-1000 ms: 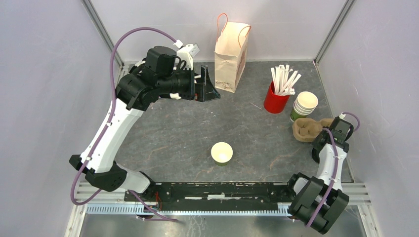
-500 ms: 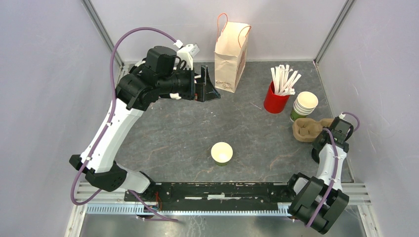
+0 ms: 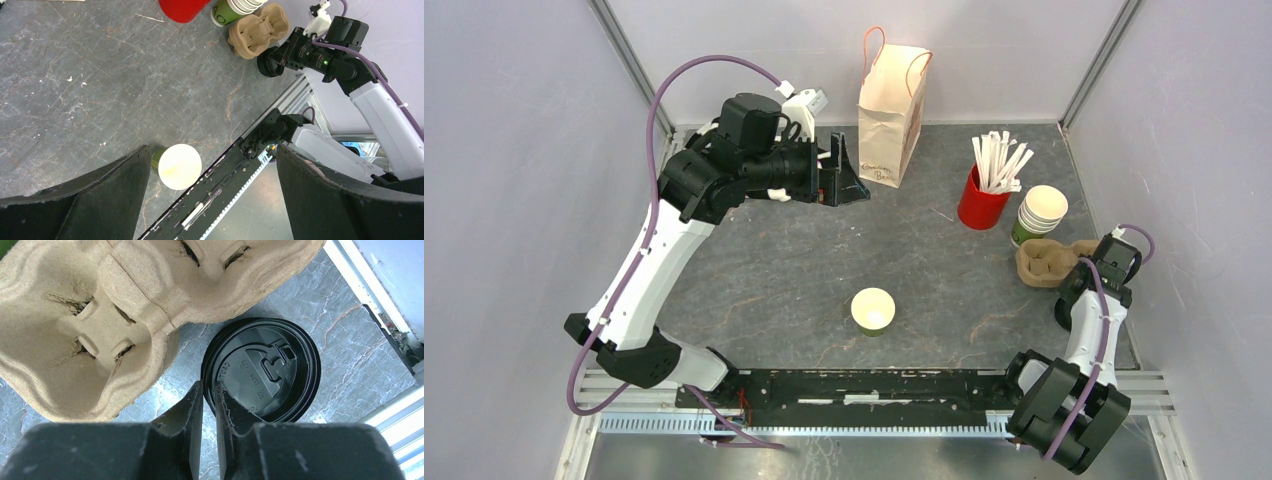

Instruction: Pack the takeout coffee

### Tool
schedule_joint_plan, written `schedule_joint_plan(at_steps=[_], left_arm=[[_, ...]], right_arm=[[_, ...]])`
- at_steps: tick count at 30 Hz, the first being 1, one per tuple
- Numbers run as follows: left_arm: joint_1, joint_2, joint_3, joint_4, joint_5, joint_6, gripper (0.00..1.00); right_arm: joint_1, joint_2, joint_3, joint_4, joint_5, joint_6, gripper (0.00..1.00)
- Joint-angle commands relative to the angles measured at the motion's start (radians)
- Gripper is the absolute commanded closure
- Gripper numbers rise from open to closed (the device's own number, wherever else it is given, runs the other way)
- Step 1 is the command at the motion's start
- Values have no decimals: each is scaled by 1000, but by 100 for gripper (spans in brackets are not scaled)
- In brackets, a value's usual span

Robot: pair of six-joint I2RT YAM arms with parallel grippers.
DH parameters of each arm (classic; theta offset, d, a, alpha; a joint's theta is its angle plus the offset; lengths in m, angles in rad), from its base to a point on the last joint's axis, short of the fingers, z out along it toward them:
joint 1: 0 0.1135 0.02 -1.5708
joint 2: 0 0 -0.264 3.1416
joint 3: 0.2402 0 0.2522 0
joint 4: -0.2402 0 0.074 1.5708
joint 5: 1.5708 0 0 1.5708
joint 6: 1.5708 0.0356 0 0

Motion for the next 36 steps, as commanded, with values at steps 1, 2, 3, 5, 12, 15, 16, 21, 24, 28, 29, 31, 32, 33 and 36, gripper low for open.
schedule_joint_plan(at_steps=[1,2,3,5,12,15,16,21,24,28,29,31,32,33,36], left_arm=[[-3,-11,16,42,11,29,0],[-3,-12,15,41,11,30,0],[-3,-12,15,41,10,30,0],[-3,-14,15,41,9,30,0],[-3,-14,16,41,10,30,0],[-4,-15,14,41,11,29,0],[-3,-15,14,41,11,30,0],[-3,-17,12,41,11,28,0],[-3,-18,10,42,12,28,0],[-3,-20,12,45,13,26,0],[-3,-20,12,46,15,26,0],[-3,-19,14,48,16,27,0],[-3,-18,15,48,17,27,0],[-3,-18,15,48,19,26,0],[-4,-18,16,50,22,26,0]], right_arm=[[-5,-8,28,12,10,-8,80],[-6,-8,25,15,10,-8,81],[-6,-10,22,16,9,-8,81],[-5,-10,21,18,9,-9,81],[-6,-10,13,24,10,-8,85],[-6,-10,10,24,11,-9,89],[-6,-10,11,24,11,-8,90],[-6,-13,22,13,13,-2,97],[-6,-11,42,-8,20,4,100],[-6,-7,76,-45,42,27,100],[-6,-6,92,-60,54,34,100],[-6,-6,124,-87,82,45,100],[-6,-5,136,-101,91,50,100],[-5,-5,148,-109,100,57,100],[-5,-10,175,-127,109,75,100]])
